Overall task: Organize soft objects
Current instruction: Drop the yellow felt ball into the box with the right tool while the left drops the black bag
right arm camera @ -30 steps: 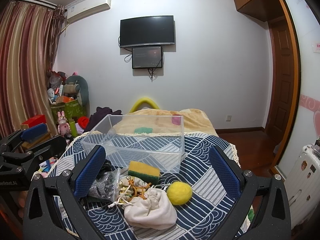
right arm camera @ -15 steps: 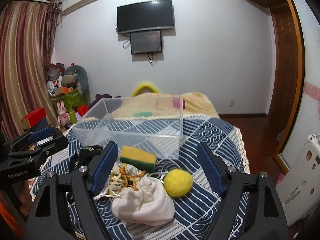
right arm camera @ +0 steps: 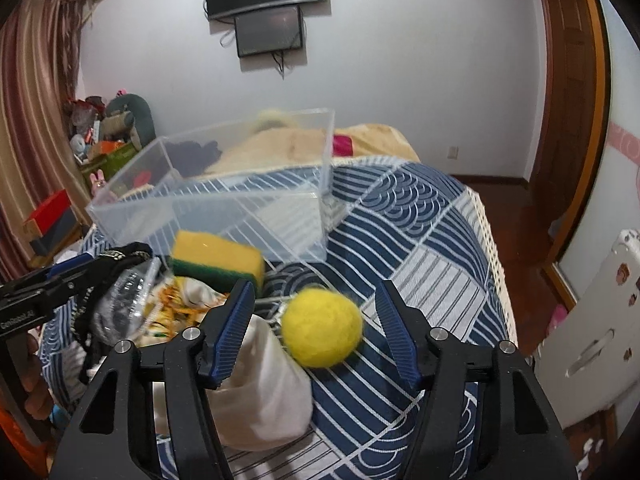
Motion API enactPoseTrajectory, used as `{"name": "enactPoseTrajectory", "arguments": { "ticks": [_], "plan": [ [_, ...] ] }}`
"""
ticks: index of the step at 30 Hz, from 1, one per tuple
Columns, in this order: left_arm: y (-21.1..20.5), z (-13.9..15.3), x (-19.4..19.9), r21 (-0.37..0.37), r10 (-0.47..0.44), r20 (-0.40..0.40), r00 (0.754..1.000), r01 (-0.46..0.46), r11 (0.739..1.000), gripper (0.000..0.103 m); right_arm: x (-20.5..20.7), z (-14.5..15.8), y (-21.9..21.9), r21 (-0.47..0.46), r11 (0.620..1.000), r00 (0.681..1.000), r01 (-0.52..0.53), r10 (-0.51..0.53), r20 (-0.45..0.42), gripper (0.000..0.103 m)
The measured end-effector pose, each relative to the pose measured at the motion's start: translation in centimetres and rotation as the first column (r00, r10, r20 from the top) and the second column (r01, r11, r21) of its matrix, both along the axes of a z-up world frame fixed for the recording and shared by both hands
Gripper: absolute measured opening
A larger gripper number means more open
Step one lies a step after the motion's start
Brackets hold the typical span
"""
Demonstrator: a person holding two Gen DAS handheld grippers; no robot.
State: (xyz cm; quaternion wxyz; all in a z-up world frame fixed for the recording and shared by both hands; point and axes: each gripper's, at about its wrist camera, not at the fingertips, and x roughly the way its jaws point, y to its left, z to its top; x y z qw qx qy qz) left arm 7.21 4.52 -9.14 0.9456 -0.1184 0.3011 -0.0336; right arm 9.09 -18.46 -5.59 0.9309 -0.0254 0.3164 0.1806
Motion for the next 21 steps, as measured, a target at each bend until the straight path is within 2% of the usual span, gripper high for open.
{"name": "enactPoseTrajectory", "arguments": {
  "ticks": [6, 8, 10, 13, 14, 16, 18, 21],
  "plan": [
    [0.1, -1.0, 0.4, -0.034, -0.028, -0.021, 0.999, 0.027, 0.999, 0.066, 0.8, -1.4, -0.4, 0.015, 1.000, 0.996, 0.000, 0.001, -0.085, 0.049],
    [0.2, -1.1, 0.4, -0.051, -0.041, -0.019, 0.999, 0.040, 0.998, 0.058, 0.9, -1.7, -0.6, 0.029, 1.000, 0.995, -0.012, 0.015, -0.103, 0.048],
    [0.3, -1.1, 0.2, -0.066, -0.055, -0.017, 0.998, 0.054, 0.996, 0.049, 0.8, -1.7, -0.6, 0.038, 0.999, 0.994, -0.025, 0.029, -0.110, 0.042],
    [0.1, -0.8, -0.1, -0.058, -0.063, -0.007, 0.998, 0.062, 0.996, 0.037, 0.5, -1.6, -0.6, 0.032, 0.999, 0.995, -0.022, 0.025, -0.095, 0.041],
    [-0.1, -0.7, -0.2, -0.050, -0.065, -0.003, 0.998, 0.064, 0.997, 0.030, 0.4, -1.5, -0.7, 0.033, 0.999, 0.996, -0.020, 0.023, -0.090, 0.041],
    [-0.3, -0.4, -0.5, -0.030, -0.063, 0.005, 0.998, 0.063, 0.998, 0.027, 0.3, -1.2, -0.8, 0.033, 0.999, 0.997, -0.014, 0.016, -0.075, 0.040],
    [-0.4, 0.0, -1.0, -0.007, -0.055, 0.023, 0.998, 0.055, 0.998, 0.020, 0.1, -0.7, -0.7, 0.036, 0.999, 0.999, -0.006, 0.008, -0.052, 0.040],
    [-0.2, 0.7, -1.6, 0.006, -0.047, 0.047, 0.998, 0.047, 0.999, 0.019, -0.4, 0.3, -0.8, 0.040, 0.999, 1.000, 0.004, -0.004, -0.008, 0.040]
  ]
}}
